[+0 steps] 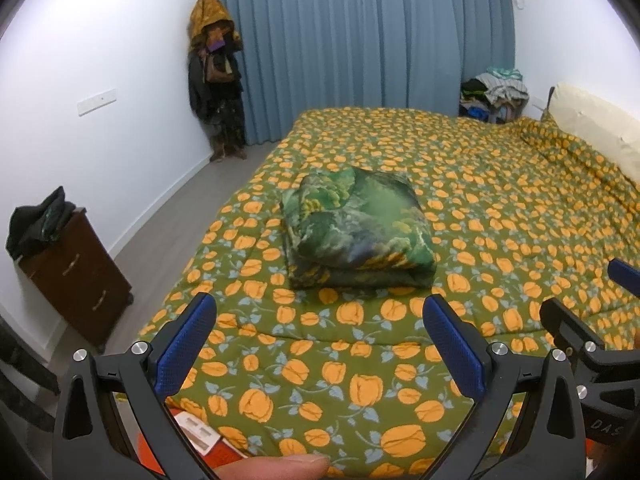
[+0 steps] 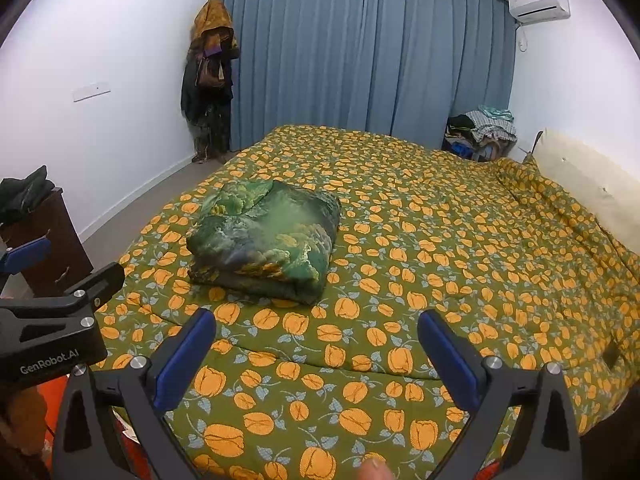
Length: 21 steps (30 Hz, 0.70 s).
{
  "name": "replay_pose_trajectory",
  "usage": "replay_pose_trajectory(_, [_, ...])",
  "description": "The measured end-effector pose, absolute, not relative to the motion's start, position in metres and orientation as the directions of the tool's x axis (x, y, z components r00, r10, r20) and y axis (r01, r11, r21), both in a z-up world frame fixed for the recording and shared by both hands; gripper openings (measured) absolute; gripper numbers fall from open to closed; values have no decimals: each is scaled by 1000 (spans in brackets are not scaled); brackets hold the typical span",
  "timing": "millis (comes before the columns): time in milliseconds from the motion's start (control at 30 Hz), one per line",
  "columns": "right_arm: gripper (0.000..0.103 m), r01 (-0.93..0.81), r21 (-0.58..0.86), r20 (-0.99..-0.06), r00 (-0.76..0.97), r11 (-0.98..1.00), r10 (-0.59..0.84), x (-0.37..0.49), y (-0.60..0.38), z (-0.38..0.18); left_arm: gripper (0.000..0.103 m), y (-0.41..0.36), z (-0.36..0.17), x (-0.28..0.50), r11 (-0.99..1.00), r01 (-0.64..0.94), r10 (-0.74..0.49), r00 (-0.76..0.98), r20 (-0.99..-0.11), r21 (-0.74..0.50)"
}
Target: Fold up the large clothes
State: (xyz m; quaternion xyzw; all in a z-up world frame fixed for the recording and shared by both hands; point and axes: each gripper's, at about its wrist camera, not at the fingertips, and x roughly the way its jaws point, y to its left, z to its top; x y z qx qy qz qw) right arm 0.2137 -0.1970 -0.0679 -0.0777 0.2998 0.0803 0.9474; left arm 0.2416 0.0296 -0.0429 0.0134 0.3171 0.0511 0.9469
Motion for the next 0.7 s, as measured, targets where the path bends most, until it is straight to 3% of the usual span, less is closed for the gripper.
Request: replay_pose_trajectory(700, [102, -211, -95, -592, 798, 973, 116, 213, -196, -71, 103, 25, -44, 239, 995, -84, 101, 794, -599, 56])
